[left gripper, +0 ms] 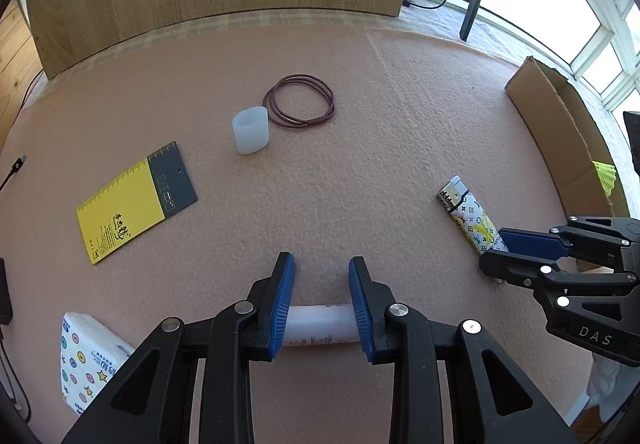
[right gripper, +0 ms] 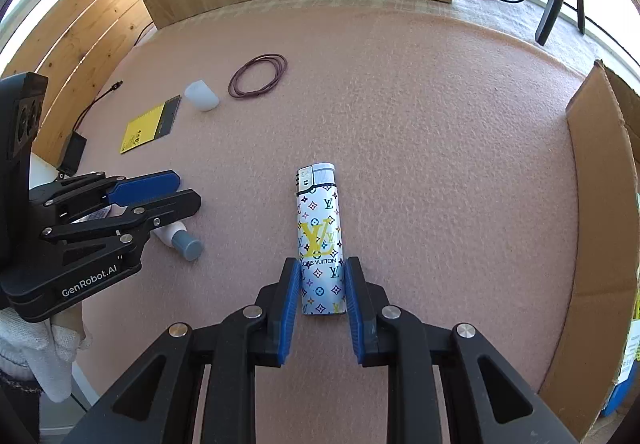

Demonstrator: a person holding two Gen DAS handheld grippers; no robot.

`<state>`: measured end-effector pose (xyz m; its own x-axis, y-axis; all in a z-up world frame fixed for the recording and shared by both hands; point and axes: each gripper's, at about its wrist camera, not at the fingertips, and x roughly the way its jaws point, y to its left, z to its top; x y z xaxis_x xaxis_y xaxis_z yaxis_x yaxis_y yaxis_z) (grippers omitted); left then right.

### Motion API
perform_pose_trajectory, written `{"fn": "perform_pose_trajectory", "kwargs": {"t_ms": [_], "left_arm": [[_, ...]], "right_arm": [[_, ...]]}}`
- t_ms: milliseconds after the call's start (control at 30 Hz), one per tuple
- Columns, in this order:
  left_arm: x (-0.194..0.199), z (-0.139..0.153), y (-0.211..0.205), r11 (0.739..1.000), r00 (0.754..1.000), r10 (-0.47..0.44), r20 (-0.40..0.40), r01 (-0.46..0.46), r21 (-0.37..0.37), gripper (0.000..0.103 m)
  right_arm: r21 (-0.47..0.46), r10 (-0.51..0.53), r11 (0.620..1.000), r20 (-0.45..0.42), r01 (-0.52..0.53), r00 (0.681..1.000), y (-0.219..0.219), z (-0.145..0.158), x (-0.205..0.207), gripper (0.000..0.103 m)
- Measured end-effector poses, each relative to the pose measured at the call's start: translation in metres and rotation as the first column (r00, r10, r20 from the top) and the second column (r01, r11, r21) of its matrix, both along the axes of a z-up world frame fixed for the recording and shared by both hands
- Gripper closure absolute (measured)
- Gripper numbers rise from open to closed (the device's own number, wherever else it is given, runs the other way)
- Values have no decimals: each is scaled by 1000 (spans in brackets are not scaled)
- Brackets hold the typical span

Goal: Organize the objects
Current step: 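Lift the lighter with the right gripper while the left gripper lifts the lotion bottle toward the box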

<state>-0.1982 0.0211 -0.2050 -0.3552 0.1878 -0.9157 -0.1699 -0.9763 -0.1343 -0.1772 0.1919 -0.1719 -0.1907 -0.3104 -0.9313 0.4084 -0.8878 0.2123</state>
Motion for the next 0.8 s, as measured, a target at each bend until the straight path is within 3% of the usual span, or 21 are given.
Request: {"fn": "perform_pose_trajectory", "kwargs": {"t_ms": [167,233,300,367,633,800], "left_arm": [[6,3,-2,999,1000,27,9,-27,26,70],[11,9,-7,998,998,61,-15,-60,25,63],[18,19,-13,995,994,97,-49,-95,31,48],[26,25,-19,991,990,126,-62,-123,48,44],[34,16,-22,976,983,184,23,-185,117,44],[28,11,-14,971,981,188,38,-191,143,44]], "right_arm": [[-9,-18,1000,13,18,1000,15,0,17,82],[-3,-23,1000,10,23,1000,19,0,22,82],[-4,-25,1000,10,25,1000,21,1,26,82],[-2,-30,1000,11,30,999,24,1,29,82],[-5,-41,999,10,41,999,32,1,33,82],[0,-39,999,5,39,999,32,1,34,82]]}}
